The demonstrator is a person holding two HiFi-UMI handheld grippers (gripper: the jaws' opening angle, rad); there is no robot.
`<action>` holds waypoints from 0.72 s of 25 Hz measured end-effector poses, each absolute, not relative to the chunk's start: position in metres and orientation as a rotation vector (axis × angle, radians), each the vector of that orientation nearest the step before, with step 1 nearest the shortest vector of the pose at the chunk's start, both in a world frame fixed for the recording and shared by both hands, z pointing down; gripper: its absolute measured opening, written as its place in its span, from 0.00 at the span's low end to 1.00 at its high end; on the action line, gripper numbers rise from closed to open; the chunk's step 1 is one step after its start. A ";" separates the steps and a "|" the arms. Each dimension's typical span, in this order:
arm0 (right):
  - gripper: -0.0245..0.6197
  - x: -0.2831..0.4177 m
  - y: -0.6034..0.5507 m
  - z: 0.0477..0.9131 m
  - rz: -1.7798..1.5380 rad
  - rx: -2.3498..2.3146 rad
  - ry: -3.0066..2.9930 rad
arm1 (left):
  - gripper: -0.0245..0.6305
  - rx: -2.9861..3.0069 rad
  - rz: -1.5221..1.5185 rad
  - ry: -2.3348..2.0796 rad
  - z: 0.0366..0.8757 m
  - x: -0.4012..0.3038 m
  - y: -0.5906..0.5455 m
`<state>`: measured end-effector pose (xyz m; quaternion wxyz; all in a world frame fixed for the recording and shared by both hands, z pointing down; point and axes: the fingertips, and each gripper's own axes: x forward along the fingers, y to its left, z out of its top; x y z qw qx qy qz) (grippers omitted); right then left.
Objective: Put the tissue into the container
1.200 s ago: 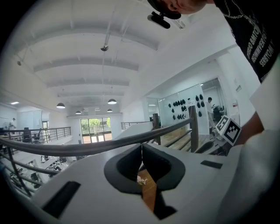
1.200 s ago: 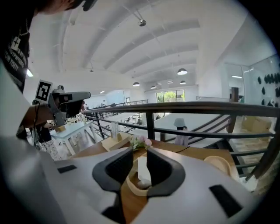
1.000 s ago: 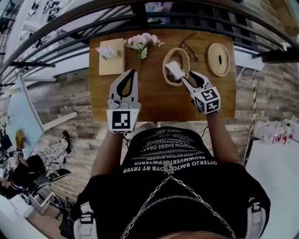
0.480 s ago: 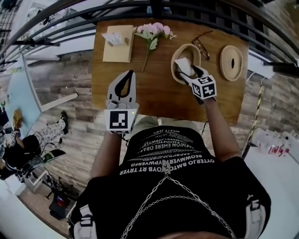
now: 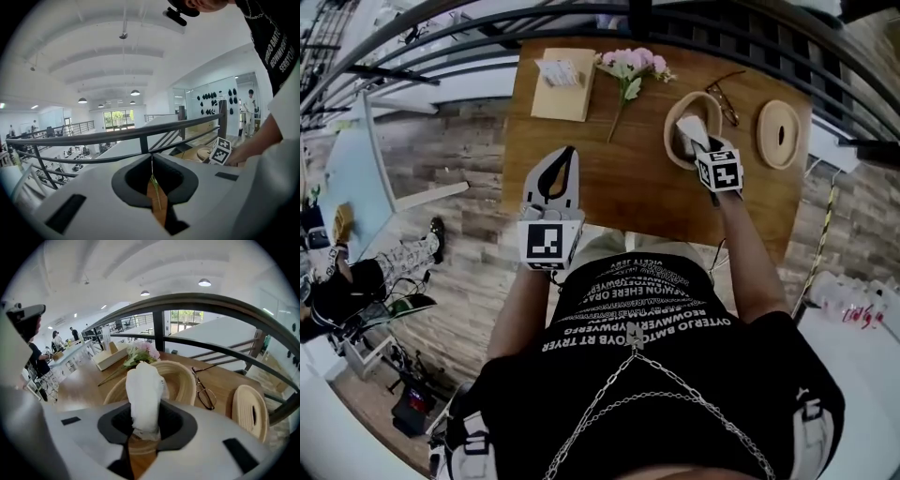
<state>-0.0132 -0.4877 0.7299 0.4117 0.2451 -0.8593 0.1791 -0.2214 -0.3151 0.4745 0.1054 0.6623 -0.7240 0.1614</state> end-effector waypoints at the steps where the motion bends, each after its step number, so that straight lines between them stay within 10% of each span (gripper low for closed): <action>1: 0.21 -0.012 -0.486 0.722 0.451 0.634 -2.176 | 0.08 1.961 0.475 -2.137 0.471 -0.223 -0.311; 18: 0.21 0.014 -0.411 0.560 0.423 0.949 -2.458 | 0.08 2.204 0.438 -2.072 0.435 -0.236 -0.275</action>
